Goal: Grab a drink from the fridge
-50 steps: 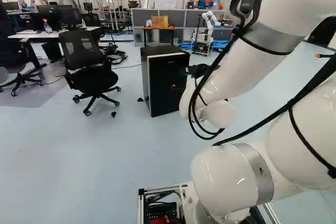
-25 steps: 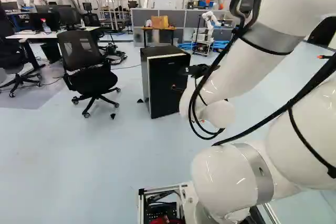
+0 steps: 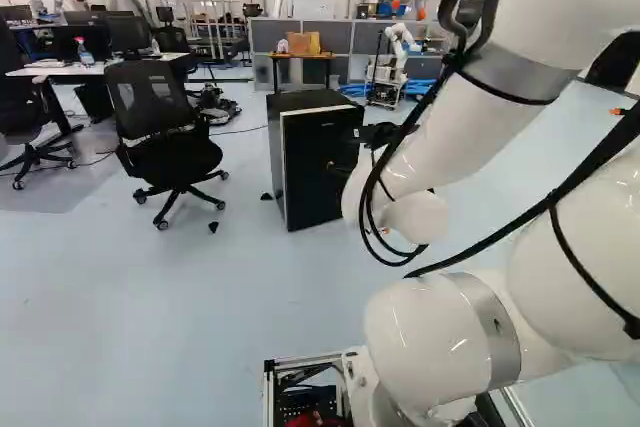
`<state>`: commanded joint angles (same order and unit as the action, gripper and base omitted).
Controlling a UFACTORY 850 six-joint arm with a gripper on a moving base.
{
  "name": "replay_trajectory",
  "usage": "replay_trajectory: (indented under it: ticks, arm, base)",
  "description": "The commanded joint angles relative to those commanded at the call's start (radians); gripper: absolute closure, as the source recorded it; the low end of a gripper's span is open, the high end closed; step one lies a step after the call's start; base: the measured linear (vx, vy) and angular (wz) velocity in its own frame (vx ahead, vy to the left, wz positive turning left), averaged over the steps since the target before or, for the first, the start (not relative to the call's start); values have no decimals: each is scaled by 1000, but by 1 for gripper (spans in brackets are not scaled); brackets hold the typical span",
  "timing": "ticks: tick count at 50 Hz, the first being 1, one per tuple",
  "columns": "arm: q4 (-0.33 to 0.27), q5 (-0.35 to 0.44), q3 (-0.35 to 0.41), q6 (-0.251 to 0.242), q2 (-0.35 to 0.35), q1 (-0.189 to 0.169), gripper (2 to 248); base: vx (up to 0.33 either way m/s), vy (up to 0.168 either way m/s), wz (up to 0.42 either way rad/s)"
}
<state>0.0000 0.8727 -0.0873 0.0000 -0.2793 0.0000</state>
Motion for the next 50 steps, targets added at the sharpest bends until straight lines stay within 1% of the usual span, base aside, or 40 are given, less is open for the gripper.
replay_trajectory:
  ticks: [50]
  arm:
    - [0, 0, 0, 0, 0, 0, 3]
  base:
    - [75, 2, -5]
